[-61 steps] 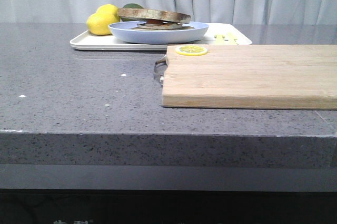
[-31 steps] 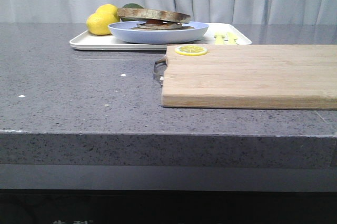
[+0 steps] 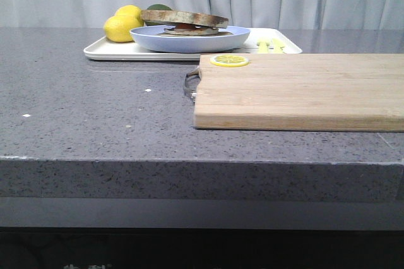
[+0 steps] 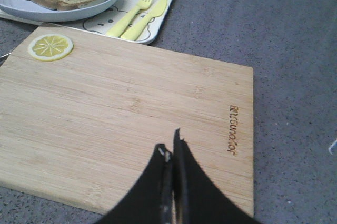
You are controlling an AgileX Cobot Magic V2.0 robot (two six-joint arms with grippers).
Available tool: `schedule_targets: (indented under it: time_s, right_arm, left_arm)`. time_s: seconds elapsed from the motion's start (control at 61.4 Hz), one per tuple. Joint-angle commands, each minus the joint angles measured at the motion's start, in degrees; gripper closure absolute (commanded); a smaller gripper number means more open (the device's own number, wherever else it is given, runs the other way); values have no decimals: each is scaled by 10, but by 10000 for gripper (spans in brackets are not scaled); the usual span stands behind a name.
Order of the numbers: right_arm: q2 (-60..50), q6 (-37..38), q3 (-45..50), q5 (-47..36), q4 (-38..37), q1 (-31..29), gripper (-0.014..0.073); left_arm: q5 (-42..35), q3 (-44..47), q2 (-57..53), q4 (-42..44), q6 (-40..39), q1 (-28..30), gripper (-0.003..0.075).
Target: Place bread and move sandwich to tray
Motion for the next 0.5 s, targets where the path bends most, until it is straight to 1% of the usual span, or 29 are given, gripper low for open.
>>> schedule_targets:
  time_s: [0.0,0.098,0.244,0.309,0.489]
  right_arm:
    - [2,0,-16,-47,-7,-2,703]
    - [2,0,-16,-47,-7,-2,703]
    - [2,0,-16,-47,-7,-2,703]
    - [2,0,-16,-47,-7,-2,703]
    - [2,0,-16,-43,-7,-2,703]
  left_arm:
    - [-66,17,-22,-33,21,29,738]
    - [-75,58,-58,-47,21,67,738]
    - [-110,138,-127,-68,21,126,738]
    - [-130,171,-145,-75,21,138,738]
    - [-176,236,-143,-75,21,140,738]
